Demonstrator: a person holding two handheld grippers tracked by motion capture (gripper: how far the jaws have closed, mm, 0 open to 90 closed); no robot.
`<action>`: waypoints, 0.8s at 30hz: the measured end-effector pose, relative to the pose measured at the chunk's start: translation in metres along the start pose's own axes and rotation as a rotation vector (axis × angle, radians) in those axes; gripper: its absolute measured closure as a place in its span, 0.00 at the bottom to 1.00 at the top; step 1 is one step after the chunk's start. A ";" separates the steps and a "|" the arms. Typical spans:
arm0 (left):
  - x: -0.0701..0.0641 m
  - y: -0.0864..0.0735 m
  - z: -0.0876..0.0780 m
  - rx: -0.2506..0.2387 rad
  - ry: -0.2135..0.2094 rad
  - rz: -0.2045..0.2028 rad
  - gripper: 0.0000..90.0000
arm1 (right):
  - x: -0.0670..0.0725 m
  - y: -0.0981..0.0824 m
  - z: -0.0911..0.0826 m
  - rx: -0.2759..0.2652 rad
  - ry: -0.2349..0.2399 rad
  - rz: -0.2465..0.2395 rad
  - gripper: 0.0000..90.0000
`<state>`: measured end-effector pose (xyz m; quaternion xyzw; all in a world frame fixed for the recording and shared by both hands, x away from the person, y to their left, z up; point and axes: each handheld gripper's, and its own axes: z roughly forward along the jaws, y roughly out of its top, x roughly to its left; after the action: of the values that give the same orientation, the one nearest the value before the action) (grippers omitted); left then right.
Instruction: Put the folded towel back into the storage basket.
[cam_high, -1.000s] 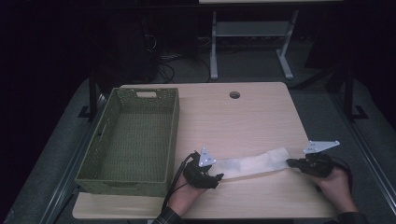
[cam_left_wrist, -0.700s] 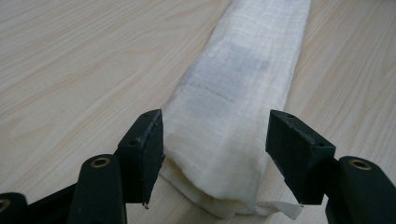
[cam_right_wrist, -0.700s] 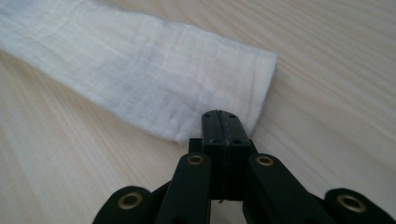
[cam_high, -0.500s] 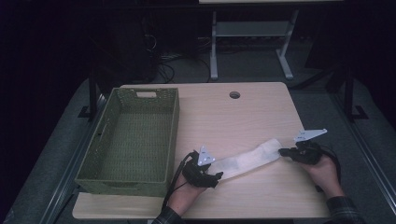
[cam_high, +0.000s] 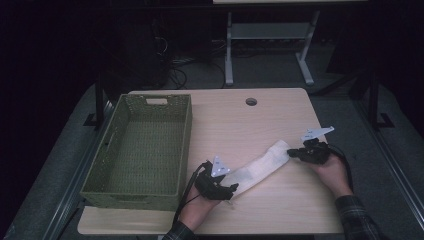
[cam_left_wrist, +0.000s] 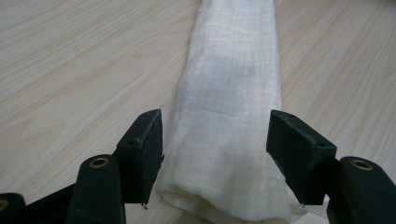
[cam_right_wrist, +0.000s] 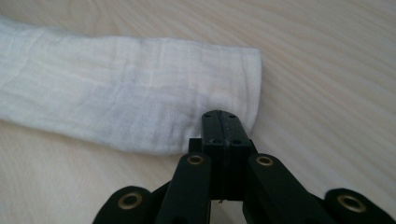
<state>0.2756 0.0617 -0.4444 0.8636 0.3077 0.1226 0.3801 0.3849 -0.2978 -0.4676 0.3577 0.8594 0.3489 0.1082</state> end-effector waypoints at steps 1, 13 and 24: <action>0.000 0.000 0.000 -0.002 0.000 0.001 0.40 | -0.001 0.002 0.003 -0.008 0.006 0.001 1.00; 0.003 0.001 -0.001 -0.012 0.008 -0.010 0.42 | -0.004 0.021 0.023 -0.048 0.035 -0.019 0.88; 0.014 0.010 0.003 -0.031 0.042 -0.042 0.89 | 0.003 -0.007 -0.010 -0.083 -0.039 0.044 0.37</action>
<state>0.2922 0.0635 -0.4396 0.8483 0.3316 0.1373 0.3894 0.3743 -0.3044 -0.4645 0.3784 0.8339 0.3796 0.1318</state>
